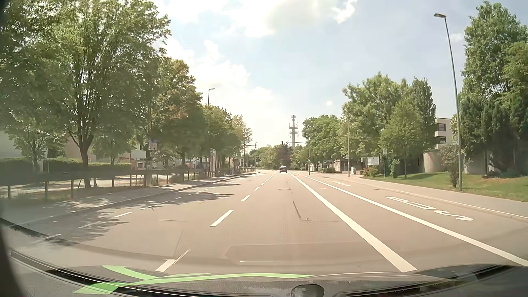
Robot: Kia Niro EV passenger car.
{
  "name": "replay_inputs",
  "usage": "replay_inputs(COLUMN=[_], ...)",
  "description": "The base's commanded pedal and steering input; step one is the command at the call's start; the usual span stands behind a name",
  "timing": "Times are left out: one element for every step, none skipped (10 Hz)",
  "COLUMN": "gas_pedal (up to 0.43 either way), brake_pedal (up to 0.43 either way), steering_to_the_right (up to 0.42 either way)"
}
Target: Follow the waypoints while adhering to traffic rules and regulations
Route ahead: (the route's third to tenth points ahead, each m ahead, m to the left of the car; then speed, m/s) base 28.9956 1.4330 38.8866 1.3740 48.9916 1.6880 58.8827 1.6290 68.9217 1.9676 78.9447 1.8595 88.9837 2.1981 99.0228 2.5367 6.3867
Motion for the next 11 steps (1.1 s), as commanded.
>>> replay_inputs(gas_pedal=[0.118,0.118,0.118,0.118,0.118,0.118,0.118,0.118,0.118,0.118,0.118], brake_pedal=[0.000,0.000,0.000,0.000,0.000,0.000,0.000,0.000,0.000,0.000,0.000], steering_to_the_right=[-0.005,-0.004,-0.004,-0.004,-0.003,-0.003,-0.004,-0.004,-0.003,-0.003,-0.003])
